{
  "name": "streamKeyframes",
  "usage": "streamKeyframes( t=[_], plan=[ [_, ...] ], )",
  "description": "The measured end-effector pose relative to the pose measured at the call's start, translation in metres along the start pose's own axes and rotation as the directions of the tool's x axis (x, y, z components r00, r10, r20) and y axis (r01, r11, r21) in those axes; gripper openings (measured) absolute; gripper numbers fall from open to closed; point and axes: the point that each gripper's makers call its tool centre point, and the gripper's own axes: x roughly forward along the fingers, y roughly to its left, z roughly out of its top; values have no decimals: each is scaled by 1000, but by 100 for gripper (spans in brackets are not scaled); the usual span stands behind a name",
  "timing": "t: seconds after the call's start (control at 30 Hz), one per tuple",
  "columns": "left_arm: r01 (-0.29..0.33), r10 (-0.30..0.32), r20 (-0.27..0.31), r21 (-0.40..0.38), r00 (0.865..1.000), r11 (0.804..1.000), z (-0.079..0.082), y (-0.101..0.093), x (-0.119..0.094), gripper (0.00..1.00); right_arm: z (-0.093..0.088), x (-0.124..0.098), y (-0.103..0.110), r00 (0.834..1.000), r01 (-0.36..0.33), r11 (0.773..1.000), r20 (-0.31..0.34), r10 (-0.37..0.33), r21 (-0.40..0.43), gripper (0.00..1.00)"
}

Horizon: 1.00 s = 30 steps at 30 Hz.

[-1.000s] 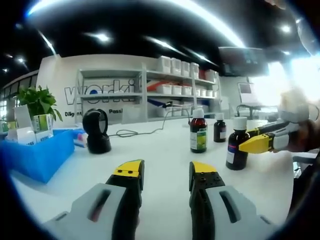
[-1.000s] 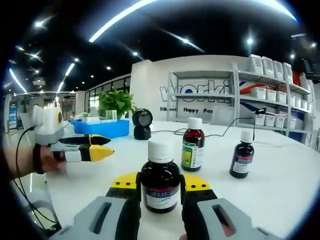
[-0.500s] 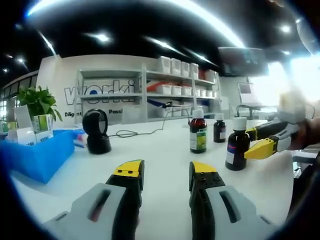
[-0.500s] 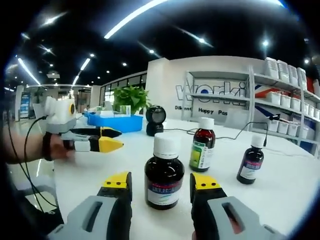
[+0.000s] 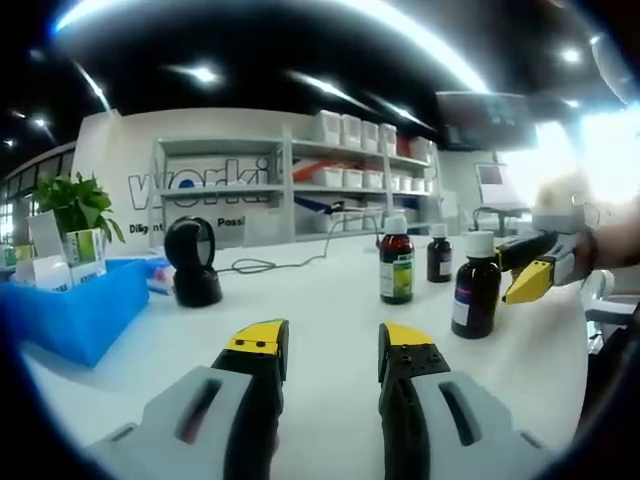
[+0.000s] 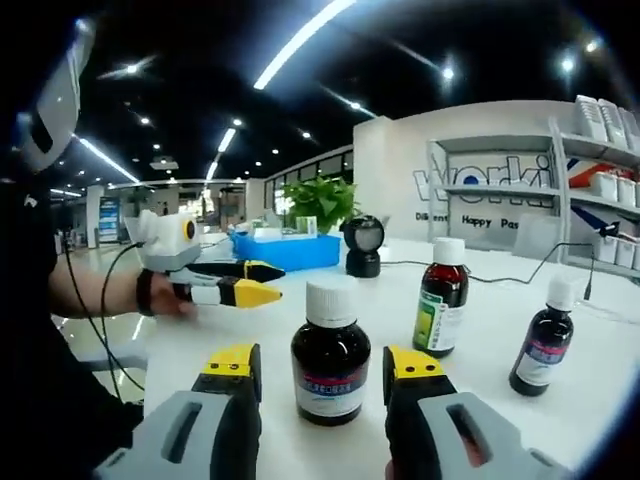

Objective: Rotate the medicine bottle to make it face forward pick up the medicine bottle inspect the drug traceability code place the medicine on the table

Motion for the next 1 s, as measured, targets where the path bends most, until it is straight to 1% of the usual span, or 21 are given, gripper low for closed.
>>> streamKeyframes(
  t=[0.03, 0.07, 0.13, 0.2, 0.23, 0.27, 0.4, 0.5, 0.57, 0.7, 0.8, 0.9, 0.97, 1.0],
  plan=[
    [0, 0, 0, 0, 1000, 1000, 0, 0, 0, 27, 2, -2, -2, 1000, -27, 1000, 16, 27, -11, 45],
    [0, 0, -1, 0, 1000, 1000, 0, 0, 0, 27, 2, -2, -3, 999, -34, 999, 13, 34, -11, 45],
    [0, 0, -5, 3, 1000, 1000, -1, 0, 0, 27, 2, -1, 1, 996, -93, 994, -3, 93, -61, 45],
    [0, 0, -8, 5, 1000, 1000, -2, 0, 0, 27, 2, 0, 2, 992, -123, 987, -16, 122, -102, 45],
    [0, 0, -9, 5, 1000, 1000, -2, 0, 1, 27, 2, 0, 3, 991, -134, 986, -11, 134, -97, 44],
    [-1, 1, -10, 6, 1000, 1000, -2, 0, 1, 27, 1, 1, 4, 987, -160, 983, -17, 159, -90, 44],
    [-3, 3, -15, 8, 1000, 1000, -3, 0, 1, 27, 1, 4, 14, 963, -268, 961, -26, 267, -64, 43],
    [-3, 3, -16, 9, 1000, 1000, -3, 1, 1, 27, -1, 5, 15, 950, -312, 949, -30, 311, -52, 43],
    [-4, 4, -14, 9, 1000, 1000, -3, 1, 1, 27, -3, 6, 15, 942, -335, 941, -38, 334, -41, 42],
    [-2, 2, -14, 12, 1000, 1000, -3, 1, 1, 27, -3, 9, 12, 927, -373, 928, -40, 373, 16, 39],
    [4, -4, -18, 13, 1000, 1000, -4, 1, 1, 27, -3, 9, 14, 918, -394, 919, -48, 394, 11, 37],
    [8, -7, -19, 13, 1000, 1000, -5, 0, 2, 27, -8, 9, 12, 912, -405, 914, -72, 404, -3, 34],
    [8, -8, -19, 14, 1000, 1000, -5, 0, 2, 27, -10, 10, 11, 908, -412, 911, -79, 411, 1, 30],
    [8, -8, -19, 14, 1000, 1000, -5, 0, 2, 27, -10, 10, 10, 910, -409, 913, -79, 407, 1, 28]
  ],
)
